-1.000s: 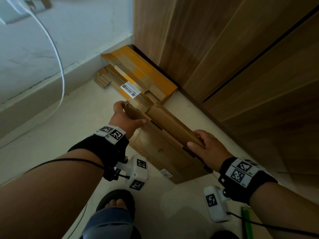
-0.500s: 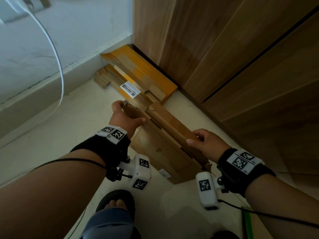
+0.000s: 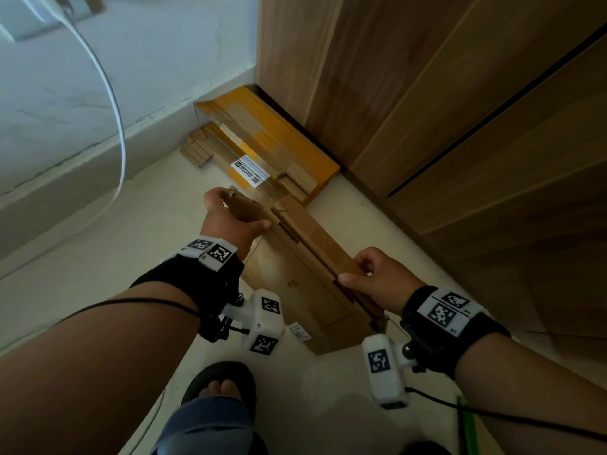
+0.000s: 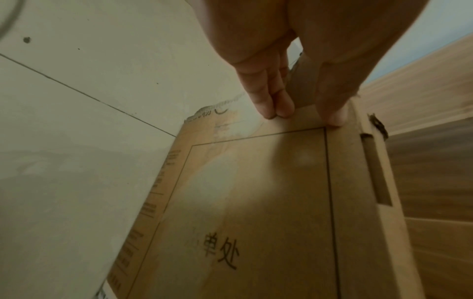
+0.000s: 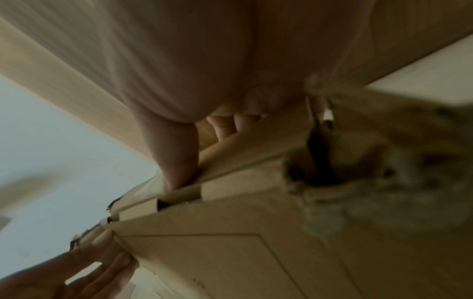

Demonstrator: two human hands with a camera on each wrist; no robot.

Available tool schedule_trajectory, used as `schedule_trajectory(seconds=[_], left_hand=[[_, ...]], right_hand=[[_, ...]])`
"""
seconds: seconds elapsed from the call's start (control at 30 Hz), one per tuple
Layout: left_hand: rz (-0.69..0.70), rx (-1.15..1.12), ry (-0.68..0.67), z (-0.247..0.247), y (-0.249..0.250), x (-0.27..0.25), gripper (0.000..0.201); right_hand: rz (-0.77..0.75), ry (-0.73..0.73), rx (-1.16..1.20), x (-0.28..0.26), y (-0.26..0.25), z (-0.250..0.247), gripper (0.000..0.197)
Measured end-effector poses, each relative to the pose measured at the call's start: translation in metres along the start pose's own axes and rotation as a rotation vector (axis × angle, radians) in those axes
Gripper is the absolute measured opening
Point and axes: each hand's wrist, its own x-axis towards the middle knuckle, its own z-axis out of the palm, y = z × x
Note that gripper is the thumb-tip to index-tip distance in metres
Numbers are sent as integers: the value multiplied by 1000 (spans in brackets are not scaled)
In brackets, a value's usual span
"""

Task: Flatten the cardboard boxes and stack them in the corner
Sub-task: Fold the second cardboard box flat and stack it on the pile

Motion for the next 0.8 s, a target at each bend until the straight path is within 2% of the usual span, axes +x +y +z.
schedule_trajectory(seconds=[0.07, 0.17, 0.23, 0.37, 0.47, 0.53, 0.6, 0.7, 0.77, 0.8], left_hand=[[-3, -4, 1, -1, 0, 1, 81], [1, -8, 10, -4, 0, 2, 81], [7, -20, 11, -5, 1, 2, 81], [52, -77, -22, -9, 4, -3, 85], [28, -137, 20, -16, 1, 0, 90], [-2, -94, 65, -23, -5, 4, 89], [-64, -25, 59, -28, -12, 7, 91], [-192, -8, -28, -33, -25, 11, 99], [-305, -151, -120, -34, -33, 14, 103], [-356, -243, -165, -35, -35, 14, 98]], right_hand=[[-8, -23, 4, -3, -3, 2, 47], [-57, -117, -33, -7, -6, 3, 78], [-98, -109, -134, -7, -8, 6, 91], [-138, 9, -137, -2, -12, 6, 81], [-127, 11, 62, 3, -16, -3, 76], [-151, 23, 222, 8, -25, -11, 68], [-177, 35, 339, 15, -37, -20, 55], [-181, 27, 448, 32, -57, -33, 58], [-173, 15, 492, 43, -71, -38, 60], [-171, 7, 517, 48, -78, -40, 58]])
